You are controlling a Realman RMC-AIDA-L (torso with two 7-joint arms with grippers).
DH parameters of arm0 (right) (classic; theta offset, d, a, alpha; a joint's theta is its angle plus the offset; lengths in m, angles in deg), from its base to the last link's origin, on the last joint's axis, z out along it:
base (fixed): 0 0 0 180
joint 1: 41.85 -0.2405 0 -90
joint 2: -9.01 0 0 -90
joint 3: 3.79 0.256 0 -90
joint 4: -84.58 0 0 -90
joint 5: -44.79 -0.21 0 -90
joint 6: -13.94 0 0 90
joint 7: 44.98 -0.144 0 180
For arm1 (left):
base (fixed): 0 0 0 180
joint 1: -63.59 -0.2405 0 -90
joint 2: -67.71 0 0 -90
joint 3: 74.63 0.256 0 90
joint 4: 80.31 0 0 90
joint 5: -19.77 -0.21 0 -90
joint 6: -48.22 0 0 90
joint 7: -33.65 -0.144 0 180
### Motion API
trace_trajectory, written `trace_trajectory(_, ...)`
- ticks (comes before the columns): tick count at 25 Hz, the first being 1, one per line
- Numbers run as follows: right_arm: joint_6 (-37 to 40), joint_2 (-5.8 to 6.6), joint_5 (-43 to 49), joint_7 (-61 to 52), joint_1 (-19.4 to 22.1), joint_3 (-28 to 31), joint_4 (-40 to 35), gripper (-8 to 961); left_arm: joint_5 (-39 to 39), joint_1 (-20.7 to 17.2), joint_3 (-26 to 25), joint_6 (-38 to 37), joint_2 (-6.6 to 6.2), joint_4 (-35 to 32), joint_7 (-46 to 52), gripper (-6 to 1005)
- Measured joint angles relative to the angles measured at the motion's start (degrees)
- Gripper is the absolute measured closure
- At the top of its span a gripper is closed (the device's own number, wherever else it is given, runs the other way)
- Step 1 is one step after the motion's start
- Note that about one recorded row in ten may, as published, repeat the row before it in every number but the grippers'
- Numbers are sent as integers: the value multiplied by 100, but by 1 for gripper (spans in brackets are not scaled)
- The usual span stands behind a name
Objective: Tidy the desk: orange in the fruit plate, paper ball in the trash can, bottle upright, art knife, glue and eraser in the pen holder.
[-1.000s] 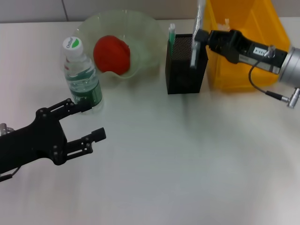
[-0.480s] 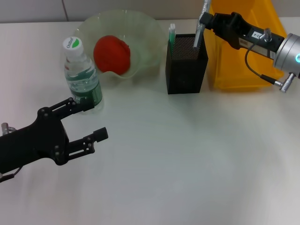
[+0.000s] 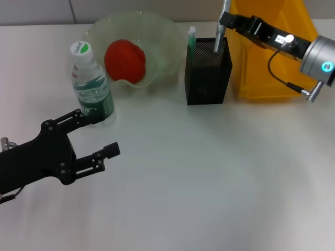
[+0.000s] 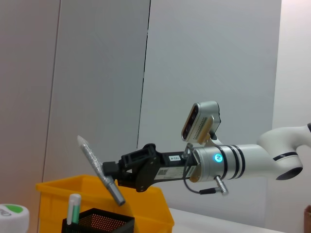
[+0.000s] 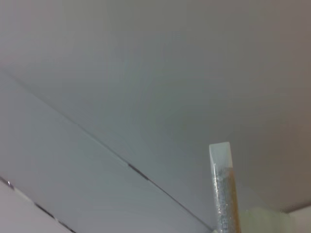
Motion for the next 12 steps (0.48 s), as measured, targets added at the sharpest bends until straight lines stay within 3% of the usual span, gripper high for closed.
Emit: trace_trajectory(12,-234,-70,0,2939,-55,-72,134,836,2,-24,0,-64,-15,0,-7,230)
